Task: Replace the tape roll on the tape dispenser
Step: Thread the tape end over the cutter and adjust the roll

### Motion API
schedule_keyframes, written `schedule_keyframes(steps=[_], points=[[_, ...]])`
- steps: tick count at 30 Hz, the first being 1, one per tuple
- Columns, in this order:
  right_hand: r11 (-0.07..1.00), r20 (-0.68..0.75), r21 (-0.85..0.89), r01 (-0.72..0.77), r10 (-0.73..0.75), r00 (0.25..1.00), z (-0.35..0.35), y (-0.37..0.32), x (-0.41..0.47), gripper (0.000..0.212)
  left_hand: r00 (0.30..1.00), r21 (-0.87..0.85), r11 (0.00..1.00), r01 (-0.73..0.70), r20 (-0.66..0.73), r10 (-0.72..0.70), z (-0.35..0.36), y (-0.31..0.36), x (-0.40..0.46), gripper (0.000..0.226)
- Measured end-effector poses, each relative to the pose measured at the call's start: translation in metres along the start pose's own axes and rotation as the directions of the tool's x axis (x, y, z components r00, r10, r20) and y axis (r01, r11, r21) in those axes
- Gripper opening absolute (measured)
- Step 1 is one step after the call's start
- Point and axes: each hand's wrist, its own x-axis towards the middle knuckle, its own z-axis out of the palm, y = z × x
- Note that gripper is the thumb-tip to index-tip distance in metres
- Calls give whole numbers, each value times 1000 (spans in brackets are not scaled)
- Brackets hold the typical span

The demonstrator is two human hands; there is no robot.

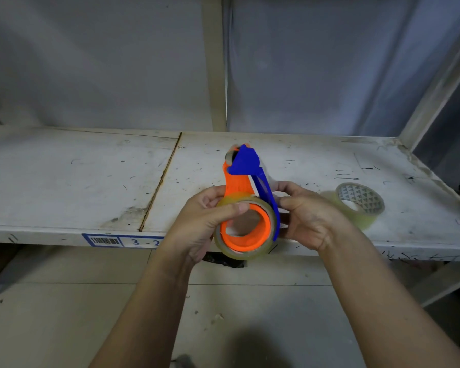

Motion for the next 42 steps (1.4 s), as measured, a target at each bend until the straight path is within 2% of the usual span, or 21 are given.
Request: schedule_keyframes(steps=[3, 9, 11, 14, 19, 22, 24, 27, 28, 29, 31, 33, 36, 38, 42], points=[[990, -25, 1, 140, -140, 990, 3, -4, -1, 23, 999, -10, 1000, -2, -32, 2, -3, 1, 1, 52], [916, -12, -211, 342, -352, 936, 16, -5, -9, 29, 999, -16, 1000, 19, -35, -20, -1, 1, 2, 48], [875, -54, -241, 421, -445, 894, 19, -4, -9, 24, 999, -21, 1000, 16, -34, -17, -1, 2, 2, 49], [749, -52, -333, 572, -620, 783, 18, -4, -12, 11, 1000, -41, 999, 11, -23, -12, -2, 3, 1, 52], [629, 5, -460, 627, -704, 710, 18, 1, -13, 22, 999, -42, 999, 25, -20, -26, -4, 2, 0, 54], [586, -89, -553, 592, -748, 657, 14, -3, -10, 16, 999, -45, 998, 41, -4, -41, -6, 3, 0, 51], [487, -124, -675, 555, -816, 565, 9, -4, -10, 12, 998, -51, 997, 56, 11, -55, -6, 2, 0, 46], [185, 56, -845, 503, -903, 427, 9, -1, -8, 15, 996, -89, 993, 78, 57, -73, -4, 2, 0, 34], [108, 128, -862, 496, -899, 419, 11, 2, -8, 17, 995, -108, 990, 86, 64, -80, -3, 2, 0, 34], [76, 179, -859, 507, -882, 436, 11, 3, -8, 19, 994, -125, 988, 95, 62, -87, -3, 1, 1, 36], [137, 232, -803, 580, -824, 517, 11, 3, -10, 21, 994, -150, 983, 104, 43, -99, -4, 1, 1, 40], [277, 260, -727, 628, -736, 625, 9, 1, -13, 28, 995, -164, 981, 104, 24, -102, -6, 1, 0, 39], [464, 257, -654, 598, -607, 752, 9, -5, -19, 48, 994, -145, 984, 106, 10, -106, -7, 1, -1, 38], [573, 235, -587, 572, -556, 797, 6, -7, -21, 54, 995, -130, 986, 100, 24, -97, -6, 0, -2, 37], [730, 84, -411, 547, -567, 820, 2, -8, -17, 44, 995, -125, 988, 92, 44, -87, -2, 1, -1, 34]])
